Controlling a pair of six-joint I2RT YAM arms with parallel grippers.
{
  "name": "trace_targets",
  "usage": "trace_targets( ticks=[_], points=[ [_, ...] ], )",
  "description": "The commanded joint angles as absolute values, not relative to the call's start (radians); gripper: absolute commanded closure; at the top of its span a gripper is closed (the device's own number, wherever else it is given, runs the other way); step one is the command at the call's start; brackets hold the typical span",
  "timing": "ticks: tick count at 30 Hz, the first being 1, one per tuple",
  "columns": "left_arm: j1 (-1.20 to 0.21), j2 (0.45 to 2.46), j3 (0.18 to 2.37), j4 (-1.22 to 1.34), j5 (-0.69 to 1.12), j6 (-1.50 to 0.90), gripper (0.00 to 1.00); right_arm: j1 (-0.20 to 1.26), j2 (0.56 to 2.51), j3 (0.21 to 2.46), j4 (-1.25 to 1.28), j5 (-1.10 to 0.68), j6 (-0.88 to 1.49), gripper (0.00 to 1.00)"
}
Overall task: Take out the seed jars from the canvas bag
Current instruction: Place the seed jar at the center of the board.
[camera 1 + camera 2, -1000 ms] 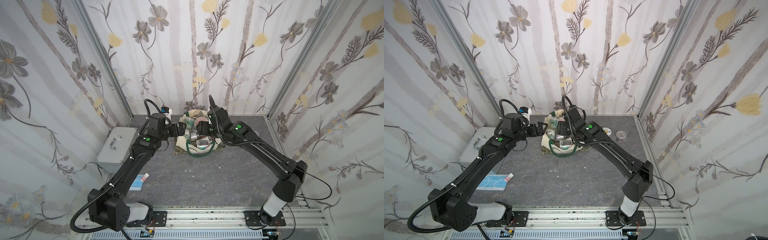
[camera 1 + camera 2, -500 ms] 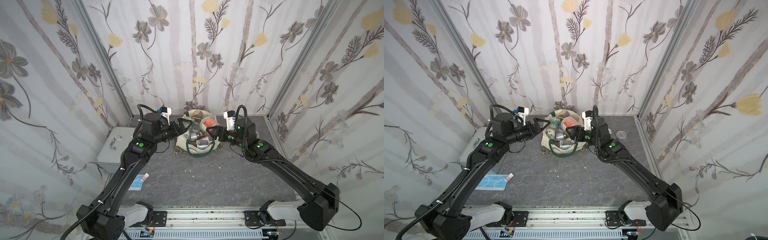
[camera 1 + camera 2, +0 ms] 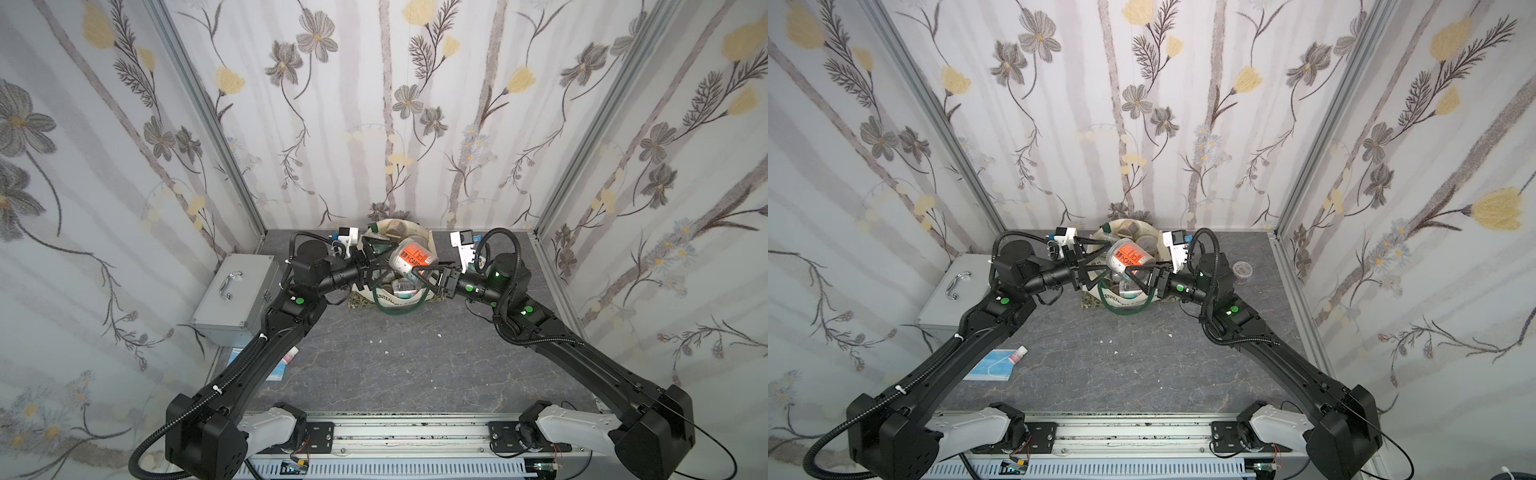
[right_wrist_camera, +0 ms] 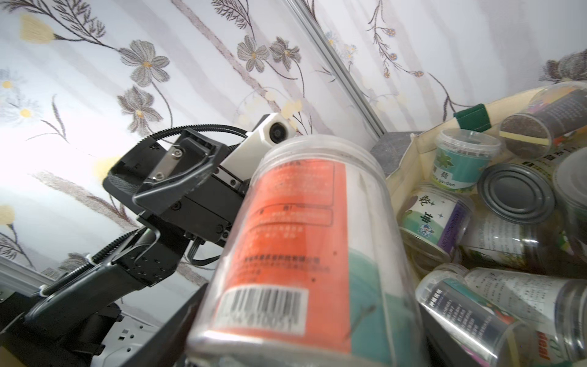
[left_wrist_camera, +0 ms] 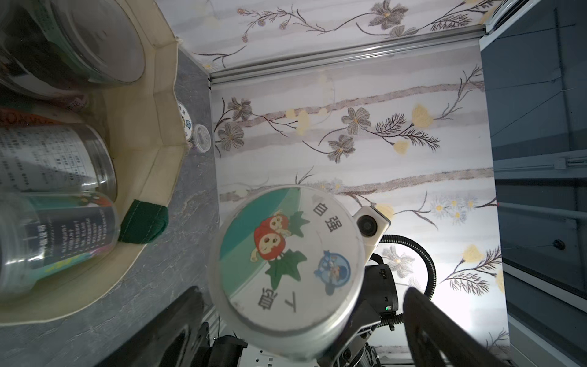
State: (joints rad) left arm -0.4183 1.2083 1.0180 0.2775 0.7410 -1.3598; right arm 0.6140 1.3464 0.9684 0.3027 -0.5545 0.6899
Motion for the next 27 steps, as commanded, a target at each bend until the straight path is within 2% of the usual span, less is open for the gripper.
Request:
trace_targets(
  ticks=[1, 17, 27],
  points=[
    [-0.426, 1.216, 1.0, 0.411, 0.758, -1.439, 0.0, 0.624, 1.349, 0.966, 0.432, -0.619, 0.716, 0.26],
    [-0.456, 1.235, 0.965, 0.483, 0.78, -1.471, 0.0, 0.655, 1.4, 0.994, 0.396, -0.642, 0.71, 0.26],
    [-0.463, 1.229, 0.951, 0.486, 0.796, -1.47, 0.19, 0.657, 1.414, 1.009, 0.377, -0.634, 0.707, 0.26]
  ],
)
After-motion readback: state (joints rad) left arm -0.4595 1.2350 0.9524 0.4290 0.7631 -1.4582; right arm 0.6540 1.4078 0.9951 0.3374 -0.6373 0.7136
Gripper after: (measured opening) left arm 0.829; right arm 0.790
